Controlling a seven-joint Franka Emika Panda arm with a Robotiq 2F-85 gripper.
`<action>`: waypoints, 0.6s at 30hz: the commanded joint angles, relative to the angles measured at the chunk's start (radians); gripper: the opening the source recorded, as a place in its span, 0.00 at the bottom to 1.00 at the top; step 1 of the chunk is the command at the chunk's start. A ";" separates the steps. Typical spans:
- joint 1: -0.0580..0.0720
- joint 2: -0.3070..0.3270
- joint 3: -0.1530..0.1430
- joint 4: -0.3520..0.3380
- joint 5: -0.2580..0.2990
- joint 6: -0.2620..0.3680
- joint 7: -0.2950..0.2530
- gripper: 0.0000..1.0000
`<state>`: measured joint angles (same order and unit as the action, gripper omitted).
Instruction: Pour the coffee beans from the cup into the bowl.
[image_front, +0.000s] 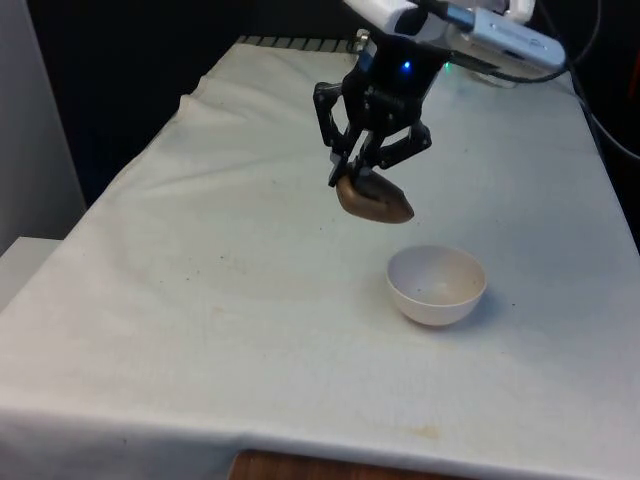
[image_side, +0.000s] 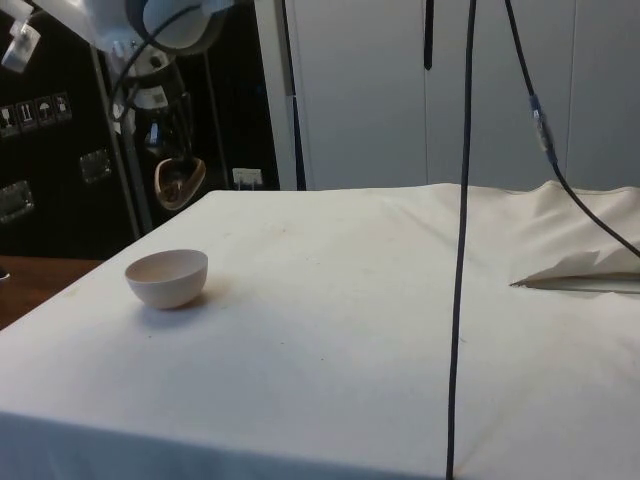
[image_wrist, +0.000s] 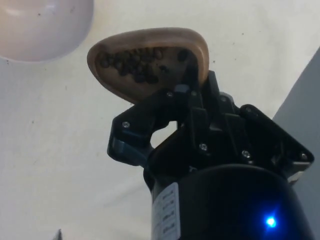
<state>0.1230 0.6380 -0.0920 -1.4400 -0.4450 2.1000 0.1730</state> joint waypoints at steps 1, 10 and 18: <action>0.008 0.005 -0.004 0.007 -0.021 -0.009 0.016 0.00; 0.009 0.009 0.018 0.005 -0.115 -0.020 0.084 0.00; 0.009 0.015 0.046 0.005 -0.196 -0.047 0.143 0.00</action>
<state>0.1240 0.6490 -0.0400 -1.4400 -0.6380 2.0610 0.3120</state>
